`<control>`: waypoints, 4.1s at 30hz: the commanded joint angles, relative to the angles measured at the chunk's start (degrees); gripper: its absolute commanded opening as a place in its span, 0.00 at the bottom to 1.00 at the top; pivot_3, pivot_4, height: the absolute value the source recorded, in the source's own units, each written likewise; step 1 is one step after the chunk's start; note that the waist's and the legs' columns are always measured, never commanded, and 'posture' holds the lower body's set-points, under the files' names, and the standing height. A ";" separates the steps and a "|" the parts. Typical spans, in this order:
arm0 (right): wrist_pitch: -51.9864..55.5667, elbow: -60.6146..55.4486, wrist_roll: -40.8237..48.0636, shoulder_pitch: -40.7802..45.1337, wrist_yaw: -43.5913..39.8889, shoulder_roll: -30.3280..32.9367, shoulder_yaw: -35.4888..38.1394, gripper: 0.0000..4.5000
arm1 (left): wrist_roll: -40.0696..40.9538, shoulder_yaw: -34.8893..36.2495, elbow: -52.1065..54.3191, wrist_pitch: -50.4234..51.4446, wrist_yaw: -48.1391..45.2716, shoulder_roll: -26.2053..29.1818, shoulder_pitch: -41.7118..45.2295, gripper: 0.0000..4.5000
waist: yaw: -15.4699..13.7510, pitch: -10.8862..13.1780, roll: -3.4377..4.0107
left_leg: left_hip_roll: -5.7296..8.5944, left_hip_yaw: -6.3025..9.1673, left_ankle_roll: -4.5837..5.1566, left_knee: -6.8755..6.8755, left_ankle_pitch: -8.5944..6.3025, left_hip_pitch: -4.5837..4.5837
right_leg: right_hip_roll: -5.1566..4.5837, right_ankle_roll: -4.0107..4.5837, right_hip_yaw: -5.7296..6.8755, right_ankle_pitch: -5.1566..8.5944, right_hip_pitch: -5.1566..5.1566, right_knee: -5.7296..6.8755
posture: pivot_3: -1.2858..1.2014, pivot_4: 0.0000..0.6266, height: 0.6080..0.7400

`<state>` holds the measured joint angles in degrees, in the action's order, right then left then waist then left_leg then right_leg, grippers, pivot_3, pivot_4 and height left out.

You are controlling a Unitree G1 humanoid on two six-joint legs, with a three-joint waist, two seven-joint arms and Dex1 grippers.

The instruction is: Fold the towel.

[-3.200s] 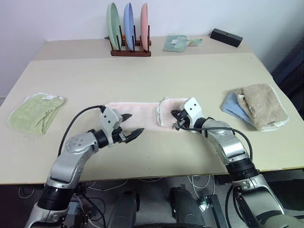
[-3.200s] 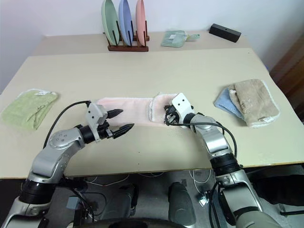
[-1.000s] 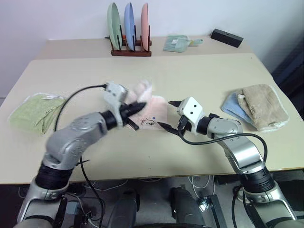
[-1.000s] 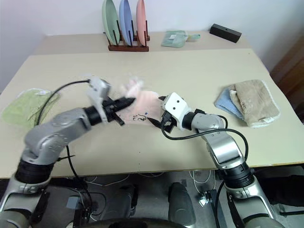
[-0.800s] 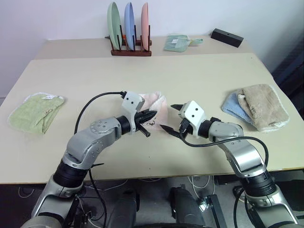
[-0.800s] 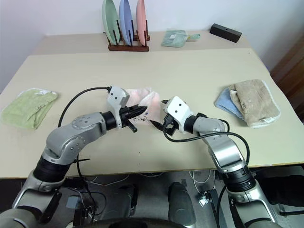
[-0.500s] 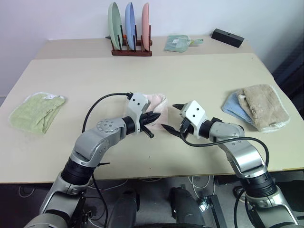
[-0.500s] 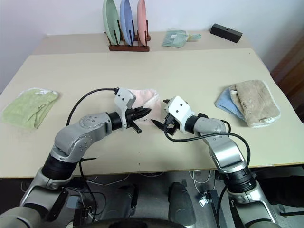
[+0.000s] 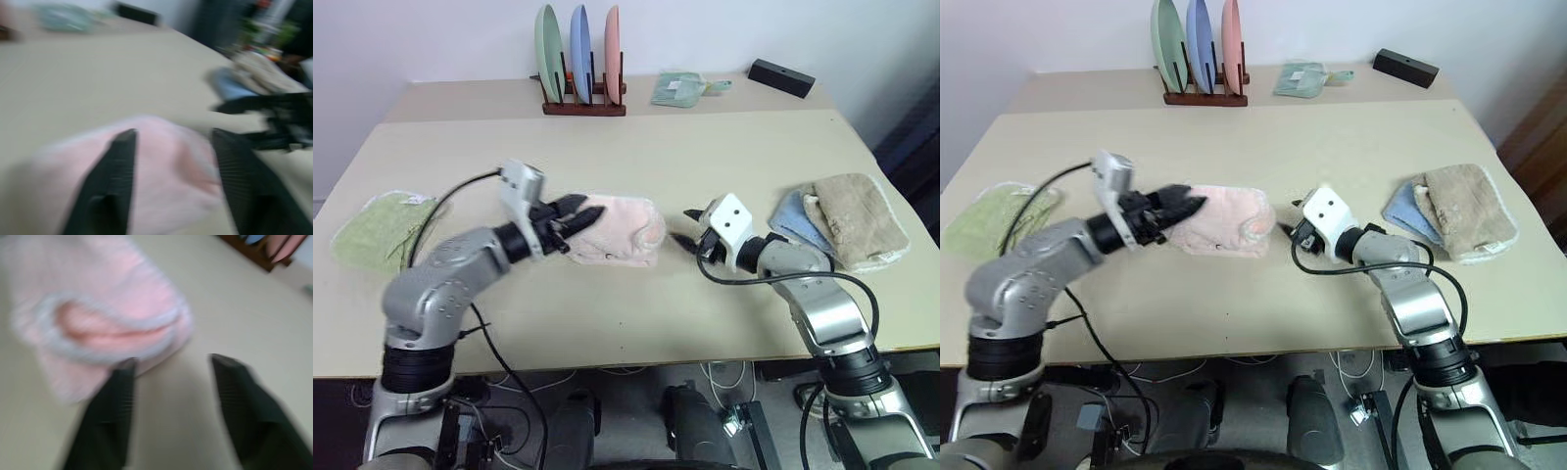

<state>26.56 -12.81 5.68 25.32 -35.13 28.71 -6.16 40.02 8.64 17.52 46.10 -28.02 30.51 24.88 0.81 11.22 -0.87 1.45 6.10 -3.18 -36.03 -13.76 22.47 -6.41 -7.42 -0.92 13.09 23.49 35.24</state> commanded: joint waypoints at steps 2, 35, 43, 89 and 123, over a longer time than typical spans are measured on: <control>2.30 -0.80 3.61 5.58 1.85 -4.70 1.73 0.01 | -5.32 -2.27 -3.45 -4.57 0.74 -1.33 3.10 0.04 | -0.11 0.00 -0.01 | 0.00 0.01 0.00 0.01 0.00 0.00 | 0.00 0.00 0.01 0.00 0.00 -0.01 | 0.52 0.24 1.00; 4.20 -5.29 5.77 0.18 1.15 -7.73 0.08 0.96 | -2.22 8.52 -11.09 0.49 7.02 -9.23 0.83 0.78 | 0.25 -0.12 0.03 | -0.01 0.06 0.00 0.05 0.00 -0.04 | 0.01 -0.05 0.03 -0.01 0.04 0.10 | 0.52 0.24 1.00; 3.63 -11.04 5.03 -2.31 -4.26 -1.76 -4.79 1.00 | 3.69 12.16 -17.41 16.34 12.27 -10.61 4.26 0.98 | 0.13 -0.10 -0.02 | 0.01 0.10 0.00 0.01 0.00 -0.03 | 0.01 -0.08 0.09 0.01 -0.03 0.07 | 0.52 0.24 1.00; -0.44 -10.57 1.63 -5.92 -4.99 0.35 -6.85 1.00 | 3.68 40.54 -19.30 -20.31 34.86 -12.99 -3.72 0.48 | -0.17 -0.06 -0.29 | 0.00 0.14 -0.03 0.00 0.00 0.01 | -0.01 -0.05 0.13 0.00 -0.04 -0.02 | 0.52 0.24 1.00; 0.44 -0.37 12.72 -11.09 2.01 -1.37 14.90 1.00 | -20.79 -4.21 -8.00 -30.29 4.90 -1.74 -14.77 1.00 | -0.01 -0.02 -0.22 | -0.04 -0.02 -0.02 0.09 -0.01 -0.02 | 0.01 0.01 0.01 0.01 0.00 -0.03 | 0.52 0.24 1.00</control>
<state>27.14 -9.62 16.75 14.18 -32.84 26.94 6.98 19.73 3.70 9.03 17.81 -22.32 28.87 9.25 0.80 11.20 -1.09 1.41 6.08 -3.19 -35.96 -13.76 22.45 -6.40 -7.41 -0.91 13.09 23.49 35.21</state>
